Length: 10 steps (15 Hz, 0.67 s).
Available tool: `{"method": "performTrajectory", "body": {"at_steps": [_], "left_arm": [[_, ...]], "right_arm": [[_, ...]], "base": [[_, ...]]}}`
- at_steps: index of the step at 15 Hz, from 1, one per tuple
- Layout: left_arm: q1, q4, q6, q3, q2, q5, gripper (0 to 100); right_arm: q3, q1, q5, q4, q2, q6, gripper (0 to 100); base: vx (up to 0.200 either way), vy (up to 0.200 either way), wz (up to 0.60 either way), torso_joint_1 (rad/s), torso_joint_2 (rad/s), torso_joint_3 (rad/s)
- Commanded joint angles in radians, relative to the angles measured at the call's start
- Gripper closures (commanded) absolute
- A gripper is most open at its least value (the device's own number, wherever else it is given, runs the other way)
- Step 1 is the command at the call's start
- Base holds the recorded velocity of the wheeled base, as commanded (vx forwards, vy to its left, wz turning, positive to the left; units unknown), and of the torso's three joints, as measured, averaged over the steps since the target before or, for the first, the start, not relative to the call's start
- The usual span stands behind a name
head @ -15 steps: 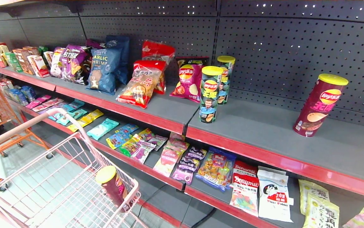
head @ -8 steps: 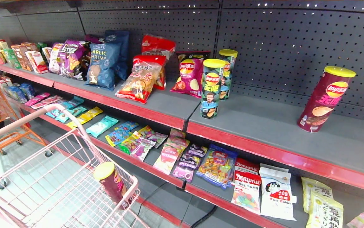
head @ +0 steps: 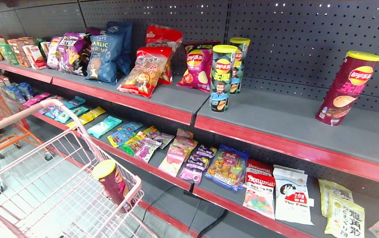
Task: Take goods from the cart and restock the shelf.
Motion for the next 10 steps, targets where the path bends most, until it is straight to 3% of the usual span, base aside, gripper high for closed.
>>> {"method": "performTrajectory", "body": {"at_steps": [1,7,8,9,10], "left_arm": [[0.001,0.000,0.000,0.000,0.000,0.000,0],[0.001,-0.003,0.002,0.000,0.000,-0.008,0],[-0.001,-0.009,-0.001,-0.068,0.032,-0.016,0],[-0.008,-0.009,-0.047,-0.329,0.304,0.014,0],[-0.008,-0.014,-0.184,-0.531,0.502,0.030,0]], "right_arm": [[0.000,0.001,0.000,-0.001,0.001,0.000,0],[0.000,0.001,0.000,-0.001,0.001,0.000,0],[0.000,0.001,0.000,-0.001,0.001,-0.002,0],[0.000,0.001,0.000,-0.001,0.001,-0.002,0],[0.000,0.001,0.002,-0.001,0.001,-0.003,0]], "base": [[0.000,0.000,0.00,-0.207,0.52,0.325],[0.000,0.000,0.00,-0.194,0.54,0.349],[0.000,0.000,0.00,-0.173,0.52,0.354],[0.000,0.000,0.00,-0.173,0.52,0.349],[0.000,0.000,0.00,-0.110,0.37,0.261]]}}
